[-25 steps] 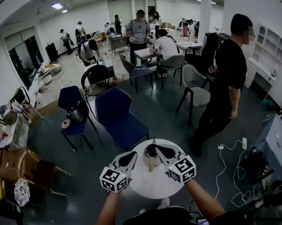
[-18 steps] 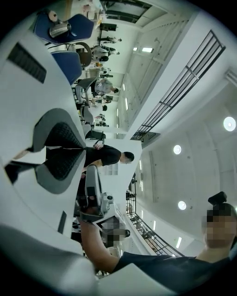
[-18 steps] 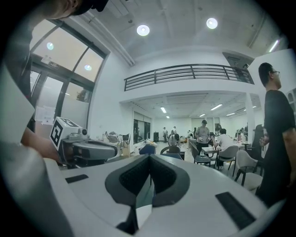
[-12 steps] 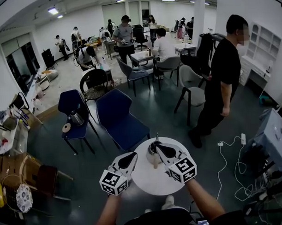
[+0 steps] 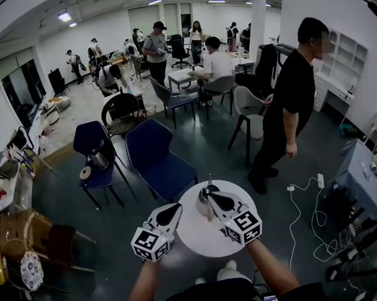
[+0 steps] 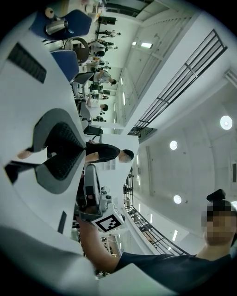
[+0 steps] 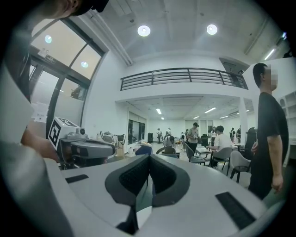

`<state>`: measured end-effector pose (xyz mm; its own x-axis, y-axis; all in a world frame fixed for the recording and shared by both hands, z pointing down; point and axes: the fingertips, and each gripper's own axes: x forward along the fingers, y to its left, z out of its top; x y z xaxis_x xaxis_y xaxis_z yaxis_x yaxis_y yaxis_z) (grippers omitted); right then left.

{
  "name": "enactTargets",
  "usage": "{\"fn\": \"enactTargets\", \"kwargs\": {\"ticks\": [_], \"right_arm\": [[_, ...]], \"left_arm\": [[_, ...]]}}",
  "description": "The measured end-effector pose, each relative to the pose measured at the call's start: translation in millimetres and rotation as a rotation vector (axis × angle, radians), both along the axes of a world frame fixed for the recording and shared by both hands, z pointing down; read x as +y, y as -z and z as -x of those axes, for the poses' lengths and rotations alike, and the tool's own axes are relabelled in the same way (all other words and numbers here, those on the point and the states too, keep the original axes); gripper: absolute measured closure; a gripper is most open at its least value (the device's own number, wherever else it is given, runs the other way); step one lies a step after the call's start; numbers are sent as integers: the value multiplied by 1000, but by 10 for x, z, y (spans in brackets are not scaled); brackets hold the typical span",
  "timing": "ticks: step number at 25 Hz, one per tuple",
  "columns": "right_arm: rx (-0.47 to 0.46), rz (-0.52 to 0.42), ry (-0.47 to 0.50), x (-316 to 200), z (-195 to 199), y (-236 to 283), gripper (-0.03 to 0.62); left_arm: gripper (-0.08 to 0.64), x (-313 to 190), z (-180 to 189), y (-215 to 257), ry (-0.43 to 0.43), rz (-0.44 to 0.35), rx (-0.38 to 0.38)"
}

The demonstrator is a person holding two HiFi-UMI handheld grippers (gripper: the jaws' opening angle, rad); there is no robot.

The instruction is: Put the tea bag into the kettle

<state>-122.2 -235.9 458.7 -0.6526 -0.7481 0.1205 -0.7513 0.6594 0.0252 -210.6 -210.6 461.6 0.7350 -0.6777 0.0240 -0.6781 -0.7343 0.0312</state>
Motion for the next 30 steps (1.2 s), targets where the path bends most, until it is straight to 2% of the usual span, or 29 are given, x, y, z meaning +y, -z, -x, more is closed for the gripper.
{"fn": "enactTargets", "kwargs": {"ticks": [15, 30], "right_arm": [[34, -12, -22, 187, 115, 36, 577], [8, -23, -14, 478, -177, 107, 577]], "left_arm": [[541, 107, 159, 73, -9, -18, 55], [541, 390, -181, 174, -8, -34, 63]]}}
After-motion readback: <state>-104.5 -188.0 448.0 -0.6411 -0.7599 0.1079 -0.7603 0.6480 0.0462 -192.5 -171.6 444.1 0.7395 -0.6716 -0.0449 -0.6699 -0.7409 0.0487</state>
